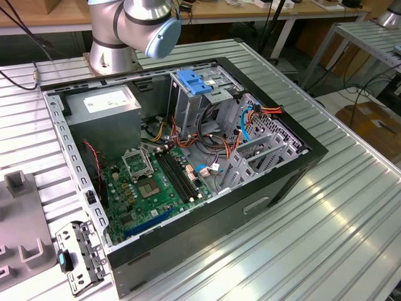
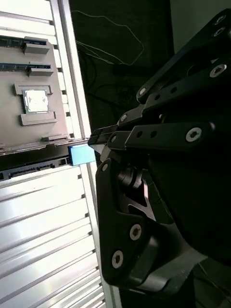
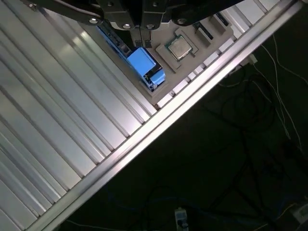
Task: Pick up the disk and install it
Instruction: 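Pick up the disk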
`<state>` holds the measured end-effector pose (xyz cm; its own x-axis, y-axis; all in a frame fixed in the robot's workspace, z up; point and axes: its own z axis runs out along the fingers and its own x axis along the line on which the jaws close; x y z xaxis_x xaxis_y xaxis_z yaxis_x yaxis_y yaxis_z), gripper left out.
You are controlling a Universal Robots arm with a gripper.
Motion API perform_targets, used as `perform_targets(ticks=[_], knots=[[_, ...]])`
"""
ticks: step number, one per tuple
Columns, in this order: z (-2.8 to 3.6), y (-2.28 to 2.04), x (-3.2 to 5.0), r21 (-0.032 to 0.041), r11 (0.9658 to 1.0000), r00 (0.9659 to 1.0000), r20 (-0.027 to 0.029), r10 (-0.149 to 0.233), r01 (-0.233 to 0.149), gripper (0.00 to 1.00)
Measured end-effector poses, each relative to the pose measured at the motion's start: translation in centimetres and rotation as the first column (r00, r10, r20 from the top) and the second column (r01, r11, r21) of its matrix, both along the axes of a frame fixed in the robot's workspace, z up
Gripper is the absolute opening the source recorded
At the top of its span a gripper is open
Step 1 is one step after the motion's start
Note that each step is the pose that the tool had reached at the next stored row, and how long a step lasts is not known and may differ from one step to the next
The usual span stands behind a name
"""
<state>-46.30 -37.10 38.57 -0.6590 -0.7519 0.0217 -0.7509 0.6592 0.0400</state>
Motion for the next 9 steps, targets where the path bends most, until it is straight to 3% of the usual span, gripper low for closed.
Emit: perform_targets(ticks=[5,9], knots=[[0.0,0.0,0.0,0.0,0.9955,0.9955,0.0,0.095,-0.095,0.11],[0.0,0.0,0.0,0.0,0.9855,0.9855,0.0001,0.17,-0.17,0.11]])
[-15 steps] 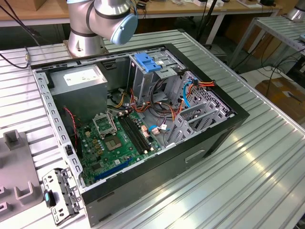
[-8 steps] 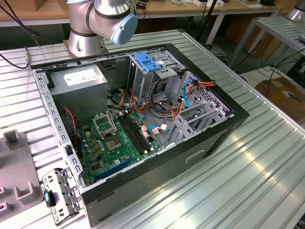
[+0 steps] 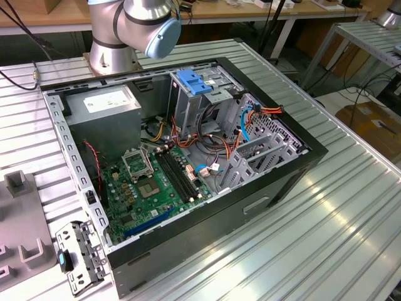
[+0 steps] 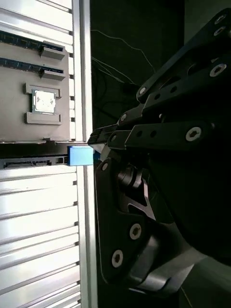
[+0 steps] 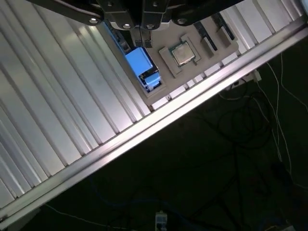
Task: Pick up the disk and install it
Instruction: 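Pick up the disk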
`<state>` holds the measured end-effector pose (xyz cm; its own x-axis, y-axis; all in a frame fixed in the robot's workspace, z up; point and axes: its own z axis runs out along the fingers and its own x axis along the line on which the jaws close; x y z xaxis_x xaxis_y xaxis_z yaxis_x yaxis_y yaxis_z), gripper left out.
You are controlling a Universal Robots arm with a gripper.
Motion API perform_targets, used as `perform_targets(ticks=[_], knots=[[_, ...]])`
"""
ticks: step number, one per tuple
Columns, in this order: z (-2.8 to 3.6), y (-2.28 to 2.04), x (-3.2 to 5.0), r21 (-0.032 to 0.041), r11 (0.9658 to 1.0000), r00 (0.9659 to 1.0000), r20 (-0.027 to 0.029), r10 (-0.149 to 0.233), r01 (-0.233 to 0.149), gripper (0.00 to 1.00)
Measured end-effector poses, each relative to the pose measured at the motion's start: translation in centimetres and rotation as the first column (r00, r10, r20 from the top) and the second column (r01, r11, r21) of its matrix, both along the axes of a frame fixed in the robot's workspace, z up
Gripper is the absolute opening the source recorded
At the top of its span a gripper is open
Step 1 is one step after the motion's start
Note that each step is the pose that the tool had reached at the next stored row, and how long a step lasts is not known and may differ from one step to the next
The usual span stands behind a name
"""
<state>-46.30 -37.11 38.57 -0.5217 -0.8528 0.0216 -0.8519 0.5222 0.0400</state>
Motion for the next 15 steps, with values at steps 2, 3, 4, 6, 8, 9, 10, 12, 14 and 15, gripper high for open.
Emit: perform_targets(ticks=[2,3,4,6,8,9,10,12,14,15], knots=[[0.0,0.0,0.0,0.0,0.9989,0.9989,0.0,0.047,-0.047,0.11],[0.0,0.0,0.0,0.0,0.9979,0.9979,0.0,0.064,-0.064,0.11],[0.0,0.0,0.0,0.0,0.9954,0.9954,0.0,0.096,-0.096,0.11],[-0.01,0.0,0.0,0.0,0.9914,0.9914,0.0004,0.131,-0.131,0.11],[-0.06,0.0,0.0,-0.0005,0.9868,0.9868,0.0029,0.162,-0.162,0.11],[-0.1,0.0,0.0,-0.0007,0.9849,0.9849,0.0047,0.173,-0.173,0.11],[-0.15,0.0,0.0,-0.0012,0.9829,0.9829,0.0076,0.184,-0.184,0.11],[-0.21,0.0,-0.01,-0.003,0.9807,0.9806,0.0164,0.196,-0.195,0.11],[-0.26,0.0,-0.03,-0.0065,0.9795,0.9789,0.0332,0.202,-0.201,0.11],[-0.29,0.0,-0.03,-0.0079,0.9786,0.9778,0.0398,0.206,-0.206,0.11]])
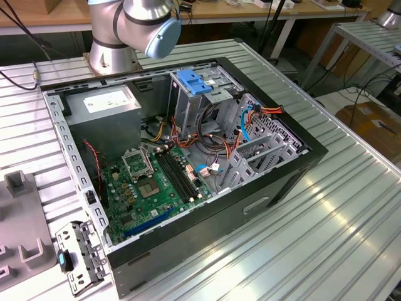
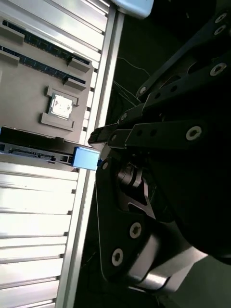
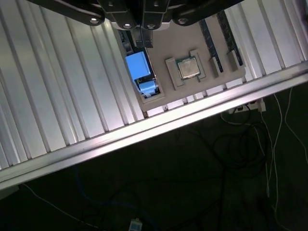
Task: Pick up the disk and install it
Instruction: 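Pick up the disk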
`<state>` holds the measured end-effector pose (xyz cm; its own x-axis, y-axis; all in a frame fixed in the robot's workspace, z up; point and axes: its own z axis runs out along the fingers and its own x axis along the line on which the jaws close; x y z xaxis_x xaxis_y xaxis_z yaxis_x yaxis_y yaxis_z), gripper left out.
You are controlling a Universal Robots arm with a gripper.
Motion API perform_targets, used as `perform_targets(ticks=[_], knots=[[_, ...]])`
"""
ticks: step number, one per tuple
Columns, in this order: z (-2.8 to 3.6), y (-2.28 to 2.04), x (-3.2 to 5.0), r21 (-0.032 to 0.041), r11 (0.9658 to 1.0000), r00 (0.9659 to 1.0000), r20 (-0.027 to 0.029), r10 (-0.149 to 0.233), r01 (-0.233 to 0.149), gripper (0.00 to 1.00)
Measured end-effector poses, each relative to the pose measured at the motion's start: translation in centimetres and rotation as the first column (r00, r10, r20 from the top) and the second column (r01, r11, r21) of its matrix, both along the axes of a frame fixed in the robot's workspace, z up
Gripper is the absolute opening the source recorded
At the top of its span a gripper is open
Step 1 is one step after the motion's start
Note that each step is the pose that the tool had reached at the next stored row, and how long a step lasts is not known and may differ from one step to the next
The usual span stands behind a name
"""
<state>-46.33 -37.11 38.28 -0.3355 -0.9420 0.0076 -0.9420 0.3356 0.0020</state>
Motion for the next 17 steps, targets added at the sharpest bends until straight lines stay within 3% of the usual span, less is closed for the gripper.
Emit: perform_targets(ticks=[3,5,8,9,10,11,16,17], knots=[[-0.14,0.0,0.0,0.0002,0.9985,0.9985,0.0019,0.055,-0.055,0.11],[-0.24,0.0,0.0,0.0002,0.995,0.995,0.0019,0.1,-0.1,0.11],[-0.46,0.0,0.0,0.001,0.9865,0.9865,0.0036,0.164,-0.164,0.11],[-0.47,0.0,0.0,0.0007,0.9865,0.9865,0.0057,0.164,-0.164,0.18],[-1.04,0.19,-0.22,-0.0004,0.9853,0.9852,0.0126,0.171,-0.171,0.26],[-1.97,0.22,-1.05,0.0025,0.9819,0.9819,0.0135,0.189,-0.189,0.45],[-3.2,1.08,-1.11,0.0027,0.9815,0.9814,0.0136,0.192,-0.192,0.45],[-3.31,1.08,-1.1,0.0026,0.9814,0.9813,0.0132,0.192,-0.192,0.45]])
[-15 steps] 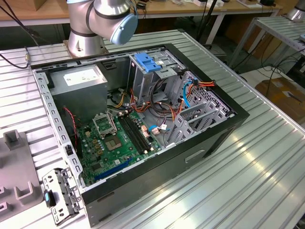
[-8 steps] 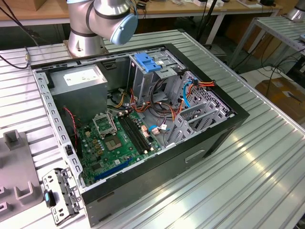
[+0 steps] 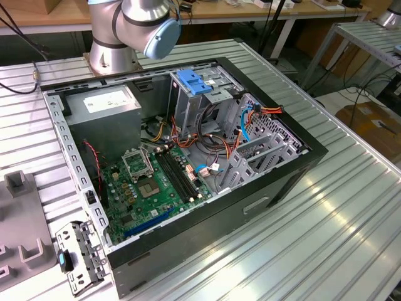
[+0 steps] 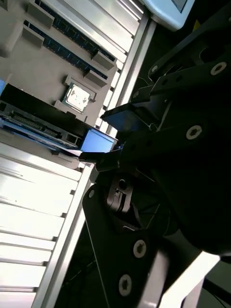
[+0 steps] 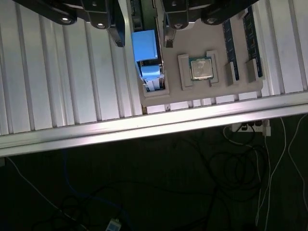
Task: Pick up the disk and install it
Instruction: 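Pick up the disk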
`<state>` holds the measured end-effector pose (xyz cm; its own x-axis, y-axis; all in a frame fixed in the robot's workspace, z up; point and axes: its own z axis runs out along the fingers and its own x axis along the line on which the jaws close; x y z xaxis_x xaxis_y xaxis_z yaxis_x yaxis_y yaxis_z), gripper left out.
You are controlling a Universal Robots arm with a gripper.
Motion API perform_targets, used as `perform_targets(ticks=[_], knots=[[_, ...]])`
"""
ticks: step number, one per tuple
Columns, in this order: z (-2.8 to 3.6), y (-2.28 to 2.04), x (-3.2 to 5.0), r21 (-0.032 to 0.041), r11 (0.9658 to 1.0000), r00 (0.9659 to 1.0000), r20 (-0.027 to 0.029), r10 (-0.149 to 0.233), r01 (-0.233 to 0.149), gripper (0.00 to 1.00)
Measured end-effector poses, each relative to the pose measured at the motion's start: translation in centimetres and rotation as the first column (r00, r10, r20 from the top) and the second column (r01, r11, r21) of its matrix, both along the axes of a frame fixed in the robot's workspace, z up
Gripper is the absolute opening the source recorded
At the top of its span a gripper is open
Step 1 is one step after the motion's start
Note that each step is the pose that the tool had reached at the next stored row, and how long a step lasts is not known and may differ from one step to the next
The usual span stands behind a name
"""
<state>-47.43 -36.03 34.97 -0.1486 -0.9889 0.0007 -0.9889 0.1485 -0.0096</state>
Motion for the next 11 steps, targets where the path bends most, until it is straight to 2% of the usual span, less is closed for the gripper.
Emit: perform_targets(ticks=[11], knots=[[-0.01,0.0,0.0,0.0,1.0,1.0,0.0,0.0,0.0,0.45]])
